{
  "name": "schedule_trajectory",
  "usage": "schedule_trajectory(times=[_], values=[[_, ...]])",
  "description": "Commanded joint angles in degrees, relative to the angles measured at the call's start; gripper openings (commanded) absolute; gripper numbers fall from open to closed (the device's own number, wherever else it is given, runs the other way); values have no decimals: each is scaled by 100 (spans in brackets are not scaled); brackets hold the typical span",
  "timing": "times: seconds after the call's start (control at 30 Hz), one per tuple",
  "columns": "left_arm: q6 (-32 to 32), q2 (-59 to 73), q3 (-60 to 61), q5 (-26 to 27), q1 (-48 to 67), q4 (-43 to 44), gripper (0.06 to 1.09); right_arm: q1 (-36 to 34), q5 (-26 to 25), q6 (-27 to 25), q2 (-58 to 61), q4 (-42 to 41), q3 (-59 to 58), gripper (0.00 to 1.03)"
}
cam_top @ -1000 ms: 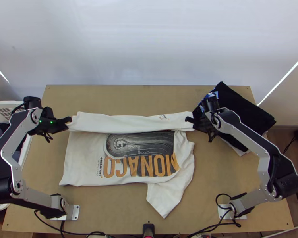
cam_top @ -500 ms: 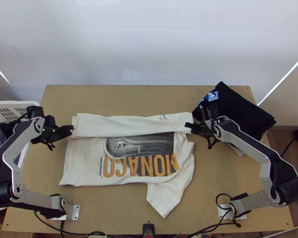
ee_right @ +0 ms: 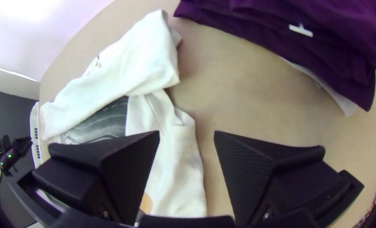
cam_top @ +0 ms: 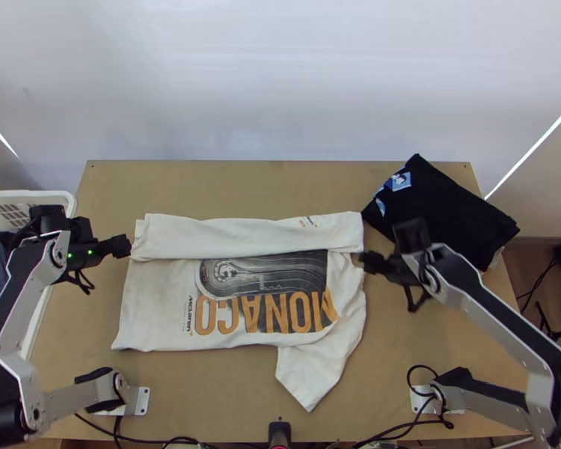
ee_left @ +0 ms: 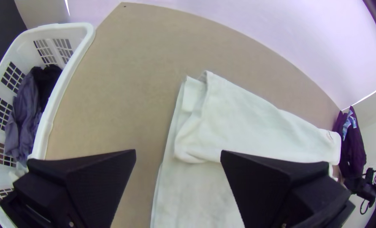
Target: Fold the t-shirt
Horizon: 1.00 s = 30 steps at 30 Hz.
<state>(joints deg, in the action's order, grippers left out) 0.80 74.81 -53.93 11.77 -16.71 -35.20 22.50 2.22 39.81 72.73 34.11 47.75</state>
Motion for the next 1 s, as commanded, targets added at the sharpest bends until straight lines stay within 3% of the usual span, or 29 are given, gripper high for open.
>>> schedule_trajectory(times=[0.0,0.07,0.13,0.17,0.2,0.3,0.43,0.63,0.83,0.97], values=[[87,-458,120,10,63,-136,104,140,51,264,-611,1089,-670,62],[166,-572,172,10,133,-110,104,641,244,238,-453,1863,-635,62],[201,-599,234,10,159,-31,104,1213,244,-316,-259,2285,-538,62],[201,-590,243,10,159,-22,104,1309,244,-404,-180,2513,-521,71],[201,-590,269,1,159,-13,104,1406,279,-290,-189,2671,-547,83],[219,-590,322,-8,168,13,104,1635,508,185,-382,2706,-521,89],[360,-599,348,-78,212,22,104,2030,499,765,-743,2715,-530,89],[571,-590,348,-193,309,119,104,2267,455,897,-505,2698,-363,88],[615,-590,339,-210,335,145,104,2522,147,1046,-224,2680,-292,68],[641,-590,339,-228,388,180,104,2689,139,1108,-75,2566,-301,66]])
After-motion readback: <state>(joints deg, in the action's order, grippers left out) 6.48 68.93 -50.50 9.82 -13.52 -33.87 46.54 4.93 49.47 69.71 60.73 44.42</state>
